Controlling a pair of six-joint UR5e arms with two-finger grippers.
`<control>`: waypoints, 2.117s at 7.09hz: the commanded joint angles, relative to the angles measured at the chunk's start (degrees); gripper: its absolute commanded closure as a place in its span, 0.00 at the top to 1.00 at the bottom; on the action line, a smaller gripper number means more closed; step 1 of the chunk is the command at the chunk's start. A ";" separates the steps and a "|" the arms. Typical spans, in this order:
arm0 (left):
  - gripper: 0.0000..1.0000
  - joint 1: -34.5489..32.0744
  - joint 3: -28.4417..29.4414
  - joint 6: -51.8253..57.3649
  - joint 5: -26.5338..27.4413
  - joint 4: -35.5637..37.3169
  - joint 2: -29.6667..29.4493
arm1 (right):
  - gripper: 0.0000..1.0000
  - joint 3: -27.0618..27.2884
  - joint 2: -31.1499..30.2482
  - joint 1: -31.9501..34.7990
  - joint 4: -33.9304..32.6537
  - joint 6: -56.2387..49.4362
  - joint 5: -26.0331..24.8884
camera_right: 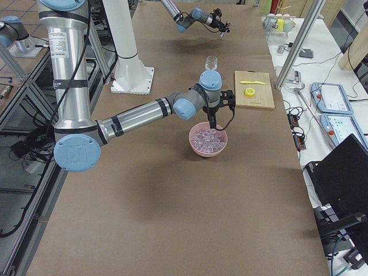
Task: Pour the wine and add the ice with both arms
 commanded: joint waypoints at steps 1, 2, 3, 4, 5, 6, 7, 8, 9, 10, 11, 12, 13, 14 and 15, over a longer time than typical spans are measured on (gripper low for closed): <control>0.19 0.06 0.52 0.09 -0.36 0.16 -0.01 | 1.00 0.00 0.13 -0.41 -0.07 0.13 -0.98; 0.28 0.23 0.44 0.18 -0.36 0.16 -0.01 | 1.00 0.00 0.13 -0.68 -0.07 0.13 -1.08; 0.34 0.23 0.44 0.27 -0.45 0.07 -0.01 | 1.00 0.09 0.22 -0.68 -0.07 0.13 -1.08; 0.37 0.23 0.26 0.44 -0.45 -0.01 0.08 | 1.00 0.01 0.39 -0.68 -0.07 0.13 -1.08; 0.44 0.23 0.26 0.53 -0.54 -0.02 0.08 | 1.00 0.00 0.39 -0.68 -0.07 0.13 -1.08; 0.50 0.23 0.35 0.53 -0.54 -0.02 0.08 | 1.00 0.09 0.39 -0.68 -0.07 0.30 -1.08; 0.53 0.23 0.09 0.53 -0.54 -0.10 0.17 | 1.00 0.09 0.48 -0.77 -0.07 1.26 -1.08; 0.56 0.23 -0.09 0.53 -0.62 -0.19 0.25 | 1.00 0.09 0.48 -0.85 -0.07 1.62 -0.99; 0.98 0.23 -0.44 0.53 -0.63 -0.28 0.25 | 1.00 0.09 0.48 -0.94 -0.07 1.62 -0.99; 0.99 0.23 -0.88 0.53 -1.93 -0.71 0.86 | 1.00 0.09 0.48 -0.94 -0.07 1.71 -0.99; 0.99 0.23 -1.14 0.45 -2.99 -1.68 1.30 | 1.00 0.09 0.48 -0.94 -0.07 1.62 -1.08; 0.99 0.32 -1.84 0.36 -3.17 -2.73 2.53 | 1.00 0.09 0.48 -0.94 -0.07 1.71 -0.99; 0.99 0.32 -5.33 0.27 -5.44 -2.74 5.67 | 1.00 0.09 0.48 -1.03 -0.07 1.62 -0.99; 0.99 0.32 -9.54 0.27 -11.55 -2.74 10.58 | 1.00 0.18 0.48 -1.12 -0.07 1.62 -0.99; 0.99 0.23 -12.63 0.27 -16.83 -2.74 13.84 | 1.00 0.44 0.48 -1.03 -0.07 1.62 -1.08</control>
